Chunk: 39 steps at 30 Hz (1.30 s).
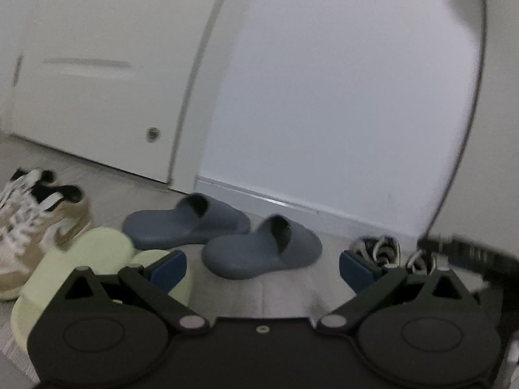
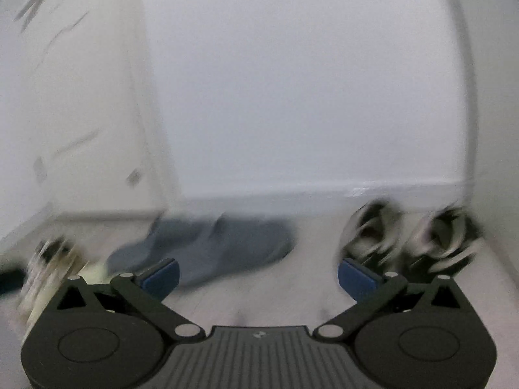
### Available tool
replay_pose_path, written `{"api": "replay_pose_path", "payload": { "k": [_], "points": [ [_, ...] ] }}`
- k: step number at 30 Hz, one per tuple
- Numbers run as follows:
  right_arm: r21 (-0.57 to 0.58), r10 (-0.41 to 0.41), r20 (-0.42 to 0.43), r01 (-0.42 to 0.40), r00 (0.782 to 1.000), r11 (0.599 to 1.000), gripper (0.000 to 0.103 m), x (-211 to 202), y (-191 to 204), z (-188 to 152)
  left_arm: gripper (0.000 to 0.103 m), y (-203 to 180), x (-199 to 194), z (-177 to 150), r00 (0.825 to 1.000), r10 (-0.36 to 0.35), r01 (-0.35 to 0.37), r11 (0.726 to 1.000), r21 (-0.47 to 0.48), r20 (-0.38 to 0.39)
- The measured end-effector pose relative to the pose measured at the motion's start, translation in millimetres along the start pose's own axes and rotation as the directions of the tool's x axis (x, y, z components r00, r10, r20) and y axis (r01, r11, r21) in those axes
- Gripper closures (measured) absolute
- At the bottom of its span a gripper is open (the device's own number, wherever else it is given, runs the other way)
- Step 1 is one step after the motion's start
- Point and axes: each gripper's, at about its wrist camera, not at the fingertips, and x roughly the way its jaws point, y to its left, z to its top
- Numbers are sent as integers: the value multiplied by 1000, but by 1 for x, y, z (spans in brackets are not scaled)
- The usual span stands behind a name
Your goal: Organize scattered shoes
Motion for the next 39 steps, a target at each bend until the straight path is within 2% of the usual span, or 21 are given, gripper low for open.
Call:
{"api": "replay_pose_path", "payload": {
  "k": [2, 4, 6, 8, 11, 13, 15, 16, 20, 22, 24, 28, 31, 34, 39],
  "points": [
    [49, -36, 39, 34, 999, 998, 0, 7, -14, -3, 2, -8, 19, 1, 999, -20, 21, 999, 33, -30],
    [112, -51, 29, 48, 998, 993, 0, 19, -25, -10, 6, -16, 51, 2, 995, -57, 63, 996, 71, -78],
    [200, -46, -13, 48, 999, 979, 0, 34, -33, -20, 28, -20, 92, 4, 987, -94, 106, 990, 91, -129],
    [189, -23, 2, 22, 1000, 982, 0, 37, -31, -22, 37, -23, 119, 4, 982, -102, 120, 986, 113, -157],
    [155, -21, 19, 18, 1000, 988, 0, 36, -30, -21, 41, -29, 180, 1, 975, -89, 126, 976, 176, -204],
    [161, -37, 27, 33, 999, 986, 0, 34, -35, -18, 40, -35, 223, -6, 961, -97, 152, 967, 203, -259],
    [196, -42, 36, 34, 998, 980, 0, 32, -41, -15, 38, -39, 253, -16, 942, -140, 201, 963, 179, -304],
    [223, -46, 42, 35, 998, 974, 0, 31, -45, -14, 38, -40, 265, -20, 939, -150, 208, 964, 166, -309],
    [250, -53, 60, 37, 997, 968, 0, 24, -58, -9, 36, -52, 281, -33, 945, -143, 213, 951, 224, -293],
    [257, -52, 66, 34, 996, 966, 0, 22, -60, -8, 38, -61, 278, -37, 959, -111, 186, 942, 279, -262],
    [278, -47, 72, 25, 996, 960, 0, 20, -62, -6, 38, -67, 269, -35, 969, -116, 180, 936, 303, -217],
    [302, -40, 86, 13, 996, 953, 0, 15, -65, -5, 35, -72, 268, -26, 977, -107, 167, 920, 354, -183],
    [307, -50, 73, 25, 996, 951, 0, 15, -66, -6, 35, -72, 273, -22, 977, -112, 170, 920, 353, -179],
    [306, -54, 53, 36, 997, 951, 0, 17, -66, -7, 35, -68, 267, -19, 984, -112, 151, 936, 318, -139],
    [315, -60, 45, 43, 997, 948, 0, 19, -67, -8, 34, -56, 277, -19, 987, -62, 105, 949, 297, -151]
  ]
}}
